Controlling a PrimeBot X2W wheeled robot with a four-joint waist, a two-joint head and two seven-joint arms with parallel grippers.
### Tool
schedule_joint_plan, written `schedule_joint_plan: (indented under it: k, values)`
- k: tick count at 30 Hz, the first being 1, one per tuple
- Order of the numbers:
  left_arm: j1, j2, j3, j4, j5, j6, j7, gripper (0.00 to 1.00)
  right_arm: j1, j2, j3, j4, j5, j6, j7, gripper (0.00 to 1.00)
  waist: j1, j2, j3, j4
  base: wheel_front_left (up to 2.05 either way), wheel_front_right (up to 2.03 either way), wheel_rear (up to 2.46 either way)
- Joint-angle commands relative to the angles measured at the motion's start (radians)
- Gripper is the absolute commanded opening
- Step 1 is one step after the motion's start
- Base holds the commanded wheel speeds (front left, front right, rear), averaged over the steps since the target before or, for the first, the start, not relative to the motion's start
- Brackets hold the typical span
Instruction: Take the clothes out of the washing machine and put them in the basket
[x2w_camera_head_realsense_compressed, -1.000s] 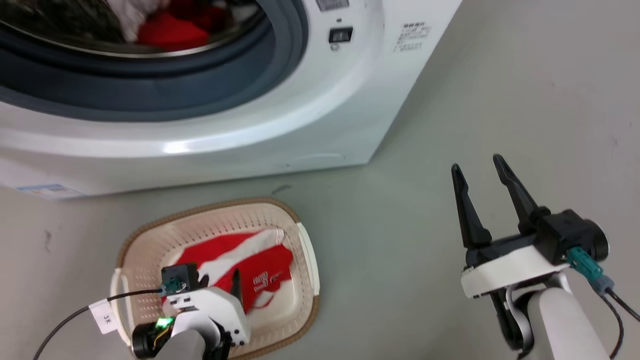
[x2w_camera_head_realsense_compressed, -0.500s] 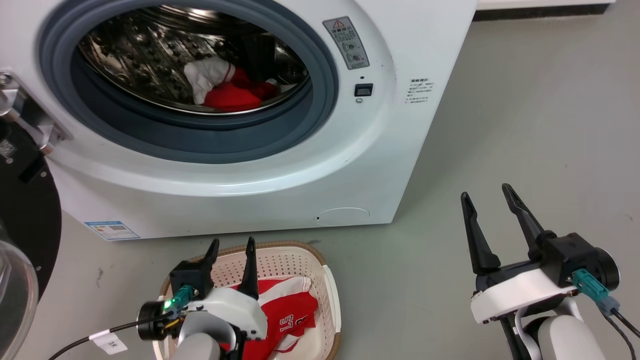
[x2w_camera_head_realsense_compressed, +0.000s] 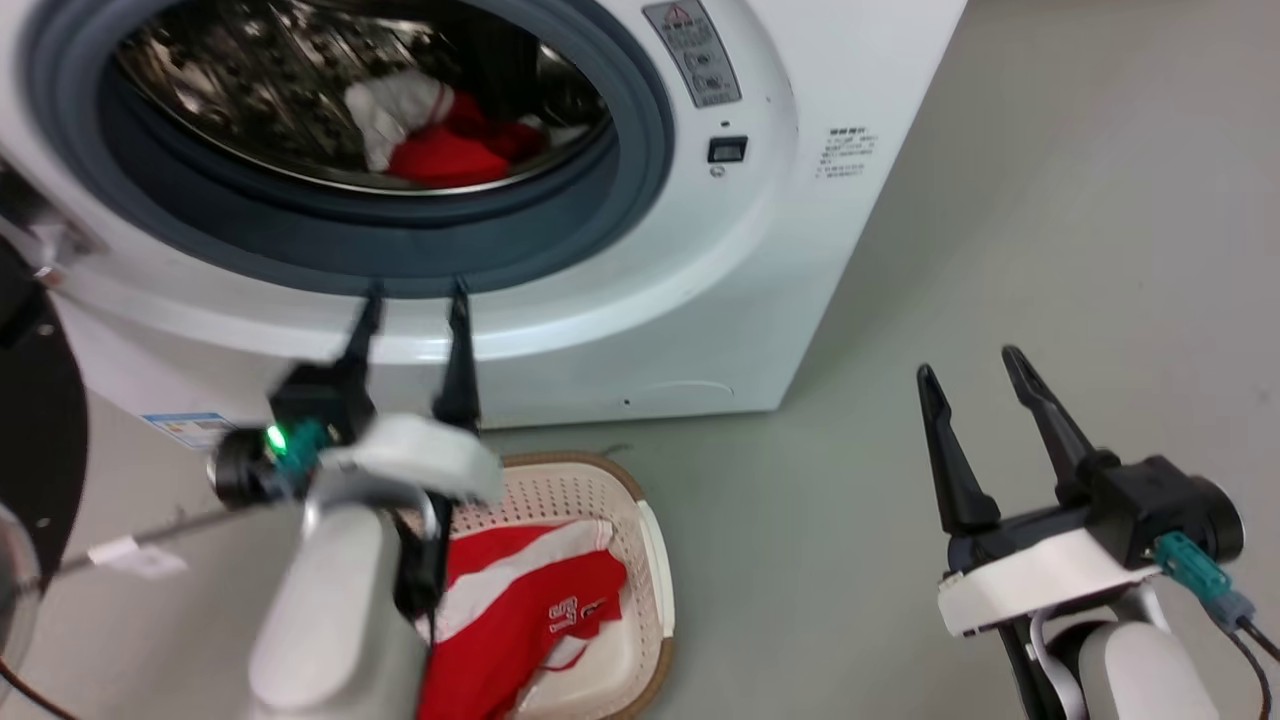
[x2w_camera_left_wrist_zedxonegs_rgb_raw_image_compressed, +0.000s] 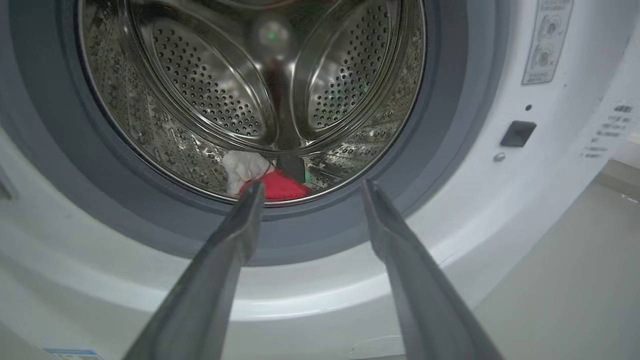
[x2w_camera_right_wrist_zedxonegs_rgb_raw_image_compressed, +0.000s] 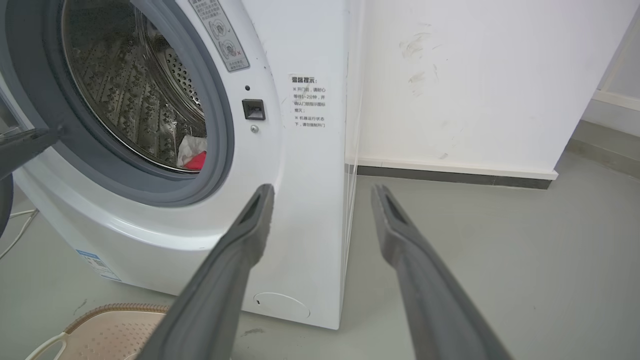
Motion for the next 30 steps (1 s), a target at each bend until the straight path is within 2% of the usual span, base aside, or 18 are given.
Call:
schedule_joint_plan:
  k: [1,11,18,24,30]
  values:
    - [-0.037,0.012,0.010,0.012,0.004,-0.004,-0.003,1.00,-0.020,0.000,0.003,-0.007,0.002,-0.001,-0.005,1.00,0.0001,0.0000,0.034,-0.024,0.00,0.00,0.00]
    - [-0.361,0.112,0.060,0.248,0.019,-0.034,0.001,1.00,-0.094,0.000,0.039,0.019,0.056,-0.001,-0.053,1.00,0.0001,0.0000,0.178,-0.117,0.00,0.00,0.00]
    - [-0.578,0.197,0.060,0.437,0.027,-0.052,0.064,1.00,-0.152,0.000,0.070,0.051,0.105,-0.001,-0.084,1.00,0.0001,0.0000,0.267,-0.178,0.00,0.00,0.00]
    - [-0.740,0.275,0.050,0.566,0.037,-0.069,0.173,1.00,-0.197,0.000,0.112,0.079,0.155,-0.001,-0.103,1.00,0.0001,0.0000,0.326,-0.223,0.00,0.00,0.00]
    - [-0.874,0.348,0.026,0.684,0.052,-0.093,0.351,1.00,-0.226,0.000,0.139,0.080,0.182,-0.001,-0.104,1.00,0.0001,0.0000,0.367,-0.263,0.00,0.00,0.00]
